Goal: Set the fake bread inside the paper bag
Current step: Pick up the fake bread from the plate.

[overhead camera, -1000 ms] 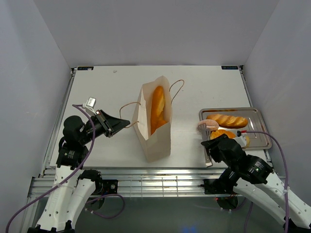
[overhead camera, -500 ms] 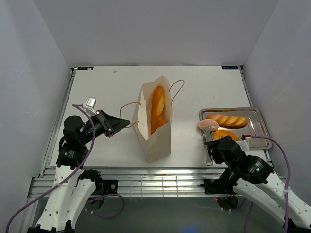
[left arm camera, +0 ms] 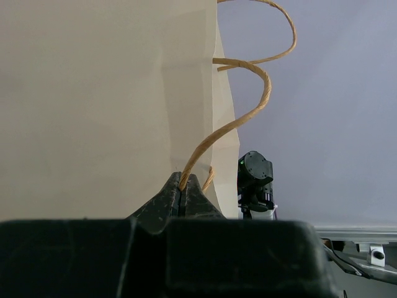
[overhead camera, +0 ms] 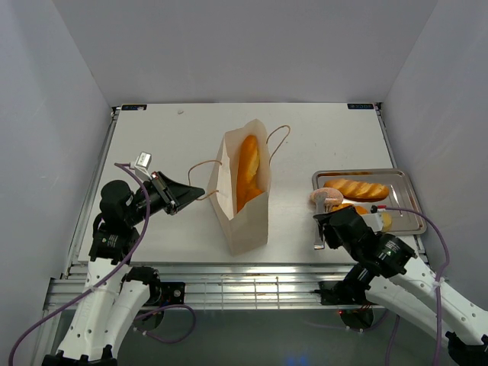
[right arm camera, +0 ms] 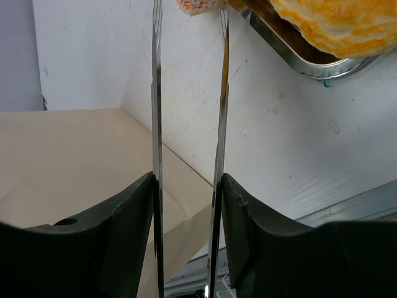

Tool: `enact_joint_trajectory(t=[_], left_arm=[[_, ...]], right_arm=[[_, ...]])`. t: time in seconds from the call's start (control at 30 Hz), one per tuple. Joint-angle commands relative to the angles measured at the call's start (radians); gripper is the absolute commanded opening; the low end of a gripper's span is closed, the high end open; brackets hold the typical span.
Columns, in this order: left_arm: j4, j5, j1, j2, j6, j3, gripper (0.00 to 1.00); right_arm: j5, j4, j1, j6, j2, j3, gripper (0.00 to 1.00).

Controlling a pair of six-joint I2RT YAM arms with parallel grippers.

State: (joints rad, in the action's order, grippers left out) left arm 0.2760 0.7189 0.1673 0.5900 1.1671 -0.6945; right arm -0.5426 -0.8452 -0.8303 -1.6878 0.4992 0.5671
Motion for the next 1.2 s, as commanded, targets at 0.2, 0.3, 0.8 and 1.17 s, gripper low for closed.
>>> enact_joint_trajectory(t=[0.2,0.3,0.8,1.17], left_arm=[[-0.014,0.011,0.005,-0.005,-0.007,0.013,0.00],[-0.014,0.011,0.005,-0.007,-0.006,0.015,0.00],[-0.014,0.008,0.005,-0.007,0.000,0.021,0.00],[-0.014,0.010,0.005,-0.009,0.002,0.021,0.00]], right_arm=[[-0.005,0.100,0.003,-0.064,0.029,0.028,0.51],[0.007,0.098,0.003,-0.075,0.021,0.030,0.51],[0.044,-0.018,0.003,-0.164,-0.037,0.028,0.49],[-0.016,0.020,0.003,-0.176,-0.008,-0.010,0.49]])
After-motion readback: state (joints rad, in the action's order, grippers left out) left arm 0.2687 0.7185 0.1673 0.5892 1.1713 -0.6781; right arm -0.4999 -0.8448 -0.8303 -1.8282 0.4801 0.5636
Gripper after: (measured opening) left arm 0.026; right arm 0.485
